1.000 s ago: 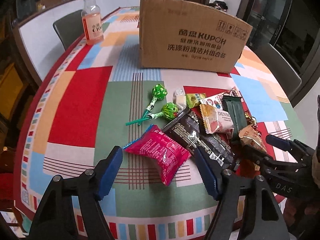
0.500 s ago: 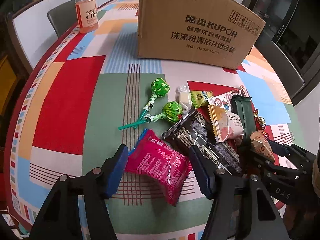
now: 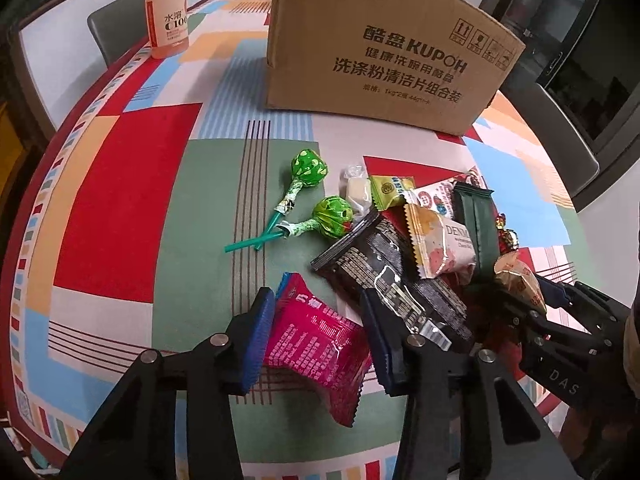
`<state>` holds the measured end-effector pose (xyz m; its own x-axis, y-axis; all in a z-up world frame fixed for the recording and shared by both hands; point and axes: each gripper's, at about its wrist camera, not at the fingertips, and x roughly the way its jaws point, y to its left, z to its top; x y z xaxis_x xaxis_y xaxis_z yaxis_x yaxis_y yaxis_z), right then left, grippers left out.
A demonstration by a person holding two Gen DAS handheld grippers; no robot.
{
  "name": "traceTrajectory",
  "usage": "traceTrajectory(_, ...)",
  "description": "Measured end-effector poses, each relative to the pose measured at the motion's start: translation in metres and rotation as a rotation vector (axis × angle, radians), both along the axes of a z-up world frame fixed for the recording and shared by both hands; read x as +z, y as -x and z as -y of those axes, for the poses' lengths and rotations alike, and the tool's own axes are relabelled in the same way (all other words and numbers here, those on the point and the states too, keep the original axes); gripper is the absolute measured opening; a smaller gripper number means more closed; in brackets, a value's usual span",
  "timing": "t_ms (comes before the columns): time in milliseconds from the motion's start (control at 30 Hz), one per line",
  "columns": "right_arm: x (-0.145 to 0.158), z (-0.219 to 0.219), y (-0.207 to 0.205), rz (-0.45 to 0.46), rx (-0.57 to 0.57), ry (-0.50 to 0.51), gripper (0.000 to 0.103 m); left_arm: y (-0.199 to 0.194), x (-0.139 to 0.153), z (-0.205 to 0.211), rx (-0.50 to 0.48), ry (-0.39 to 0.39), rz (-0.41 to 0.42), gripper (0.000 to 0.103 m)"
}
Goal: Organize snacks
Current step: 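Grasp the pink candy bag with the left gripper while the right grasps the gold biscuit pack, then lift both snacks over the cardboard box and open both grippers to drop them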
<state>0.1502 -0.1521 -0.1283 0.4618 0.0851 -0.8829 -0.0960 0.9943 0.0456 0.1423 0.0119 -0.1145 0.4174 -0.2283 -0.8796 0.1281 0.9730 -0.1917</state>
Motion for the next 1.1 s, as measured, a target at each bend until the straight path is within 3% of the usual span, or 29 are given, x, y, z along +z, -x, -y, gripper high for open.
traceTrajectory(33,0.002,0.000,0.001,0.006,0.001,-0.002,0.047,0.002,0.001,0.000,0.000,0.002,0.003,0.041)
traceTrajectory(67,0.004,0.000,0.002,0.014,0.002,-0.003,0.047,0.003,0.002,0.000,0.000,0.002,0.008,0.031)
traceTrajectory(100,0.005,0.000,0.002,0.018,0.003,-0.004,0.047,0.005,0.003,0.000,-0.004,0.014,0.011,0.012)
traceTrajectory(333,0.014,-0.002,0.010,0.052,0.015,-0.014,0.047,0.015,0.005,0.000,-0.008,0.021,0.005,0.010)
traceTrajectory(400,0.015,-0.002,0.012,0.057,0.022,-0.025,0.047,0.021,0.013,-0.002,0.006,-0.007,0.031,0.015)
traceTrajectory(467,0.017,-0.004,0.013,0.062,0.032,-0.036,0.047,0.026,0.019,-0.002,0.009,-0.026,0.051,0.049)
traceTrajectory(500,0.017,-0.004,0.014,0.063,0.037,-0.044,0.047,0.029,0.023,-0.003,0.017,-0.040,0.063,0.054)
traceTrajectory(633,0.018,-0.009,0.016,0.067,0.066,-0.053,0.047,0.037,0.027,-0.010,0.059,-0.107,0.055,0.062)
traceTrajectory(767,0.020,-0.019,0.018,0.077,0.115,-0.049,0.047,0.042,0.029,-0.019,0.099,-0.110,0.035,0.062)
traceTrajectory(967,0.019,-0.033,0.015,0.068,0.191,-0.065,0.047,0.038,0.007,-0.023,0.041,0.047,-0.190,0.063)
traceTrajectory(1100,0.017,-0.032,0.016,0.060,0.194,-0.074,0.047,0.038,-0.005,-0.017,0.003,0.041,-0.249,0.063)
